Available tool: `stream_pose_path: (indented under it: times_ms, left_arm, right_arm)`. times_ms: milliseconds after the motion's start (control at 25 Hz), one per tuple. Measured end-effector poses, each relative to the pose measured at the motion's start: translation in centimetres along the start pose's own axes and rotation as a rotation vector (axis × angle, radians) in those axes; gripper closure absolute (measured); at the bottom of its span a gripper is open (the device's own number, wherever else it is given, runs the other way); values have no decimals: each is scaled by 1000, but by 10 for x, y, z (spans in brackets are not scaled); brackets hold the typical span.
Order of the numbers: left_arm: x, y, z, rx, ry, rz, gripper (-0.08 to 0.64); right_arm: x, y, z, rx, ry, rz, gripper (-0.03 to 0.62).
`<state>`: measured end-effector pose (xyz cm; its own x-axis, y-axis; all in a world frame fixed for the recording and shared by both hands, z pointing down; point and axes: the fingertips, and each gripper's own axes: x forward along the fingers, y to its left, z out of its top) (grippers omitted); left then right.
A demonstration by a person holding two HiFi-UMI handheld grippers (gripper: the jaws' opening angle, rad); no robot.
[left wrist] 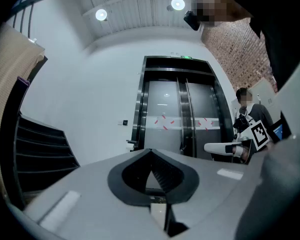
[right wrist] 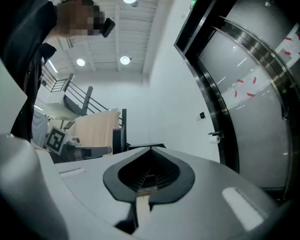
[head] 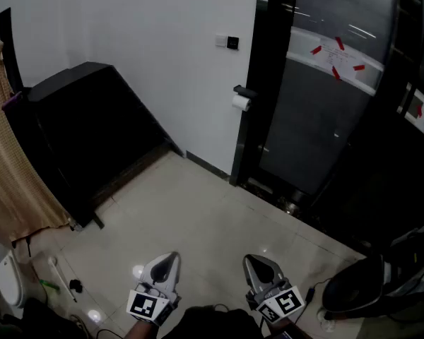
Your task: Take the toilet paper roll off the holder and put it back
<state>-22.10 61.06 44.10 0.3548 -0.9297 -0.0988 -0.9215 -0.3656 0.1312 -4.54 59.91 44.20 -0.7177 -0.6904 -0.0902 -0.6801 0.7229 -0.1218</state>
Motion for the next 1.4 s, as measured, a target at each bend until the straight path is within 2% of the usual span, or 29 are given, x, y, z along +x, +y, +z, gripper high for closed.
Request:
stream_pose_path:
  times_ms: [200,560,720,920,1200,1400]
  left_arm:
    - [-5,17,-7,-11,10,2,558]
    - [32,32,-12,-24,13,24,558]
    - [73,18,-12,17,4,6,558]
    - [132,4,-11,30,-12,15,558]
    - [214,-27,-13,9,-40,6,558]
    - [265,-47,-22,2,-37,11,558]
  right_arm:
    - [13,10,-7,21,0,17,578]
    - [38,-25,-7,16,0,25,578]
    - [45,-73,-8,25,-20,0,578]
    - [57,-133,0,25,-44,3,578]
    - [48,-234,14,44,-53,-55,578]
    - [39,-288,15,55,-37,-78,578]
